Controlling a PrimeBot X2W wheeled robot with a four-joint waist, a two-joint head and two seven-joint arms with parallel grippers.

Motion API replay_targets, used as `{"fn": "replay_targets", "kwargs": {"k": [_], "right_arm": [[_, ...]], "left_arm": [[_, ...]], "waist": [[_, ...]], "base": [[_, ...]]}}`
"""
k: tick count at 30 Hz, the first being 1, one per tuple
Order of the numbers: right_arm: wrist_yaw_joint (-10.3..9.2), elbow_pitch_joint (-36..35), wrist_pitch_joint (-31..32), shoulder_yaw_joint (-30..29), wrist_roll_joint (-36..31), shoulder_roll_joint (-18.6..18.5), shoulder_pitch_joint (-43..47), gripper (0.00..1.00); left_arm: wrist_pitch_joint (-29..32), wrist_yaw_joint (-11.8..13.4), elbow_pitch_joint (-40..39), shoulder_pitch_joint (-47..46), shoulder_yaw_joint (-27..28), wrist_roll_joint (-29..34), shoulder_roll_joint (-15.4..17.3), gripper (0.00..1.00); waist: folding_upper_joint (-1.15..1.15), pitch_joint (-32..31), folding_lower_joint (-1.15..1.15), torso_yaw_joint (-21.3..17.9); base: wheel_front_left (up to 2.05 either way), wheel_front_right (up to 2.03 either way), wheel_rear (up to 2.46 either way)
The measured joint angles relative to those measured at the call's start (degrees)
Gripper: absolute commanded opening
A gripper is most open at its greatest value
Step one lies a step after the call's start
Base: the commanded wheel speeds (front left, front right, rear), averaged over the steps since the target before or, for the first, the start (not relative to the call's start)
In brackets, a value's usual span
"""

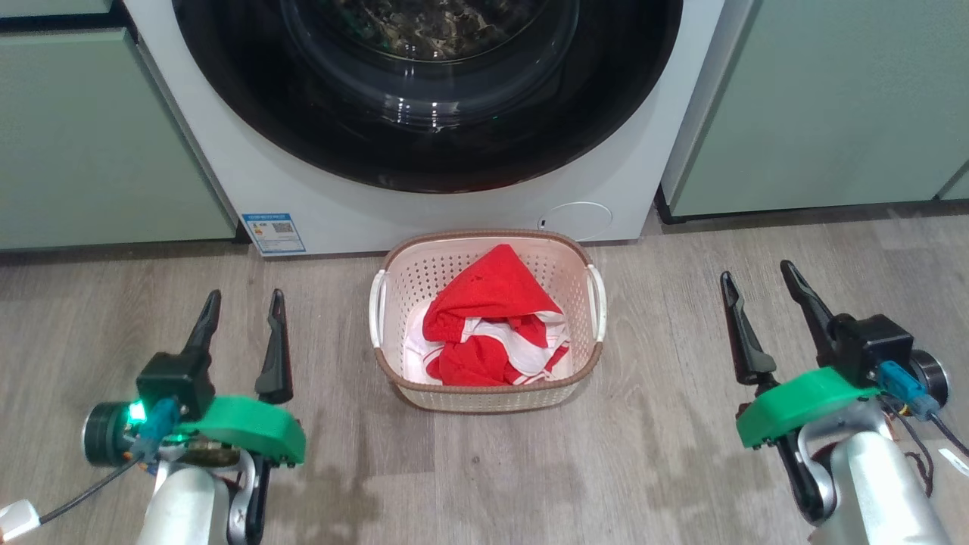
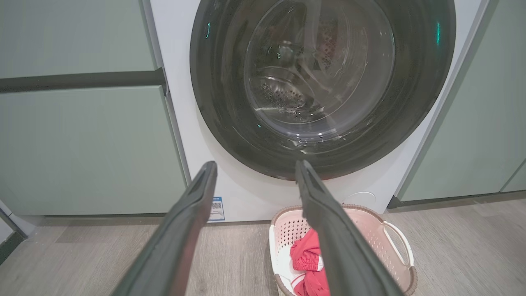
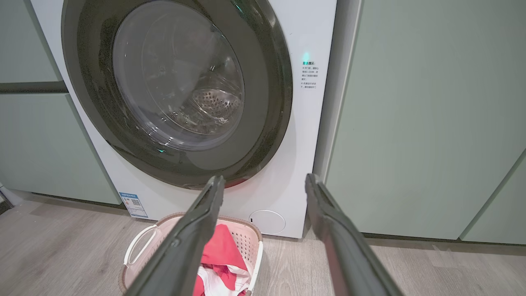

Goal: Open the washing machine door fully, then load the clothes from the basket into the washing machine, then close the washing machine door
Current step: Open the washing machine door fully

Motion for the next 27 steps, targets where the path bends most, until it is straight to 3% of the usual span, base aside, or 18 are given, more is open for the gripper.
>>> {"fn": "replay_targets", "kwargs": {"k": [9,27], "right_arm": [[0.00,0.0,0.0,-0.1,0.0,0.1,0.0,1.00],[0.00,-0.1,-0.2,-0.8,0.0,0.7,-0.5,1.00]], "left_arm": [[0.0,0.0,-0.1,-0.1,0.0,0.2,0.0,1.00],[0.0,-1.1,-0.8,-0.5,0.7,0.5,-0.1,1.00]], "waist": [[0.00,0.0,0.00,-0.3],[0.00,1.0,0.00,-1.4]], "base": [[0.71,0.71,-1.42],[1.22,1.22,-2.44]]}}
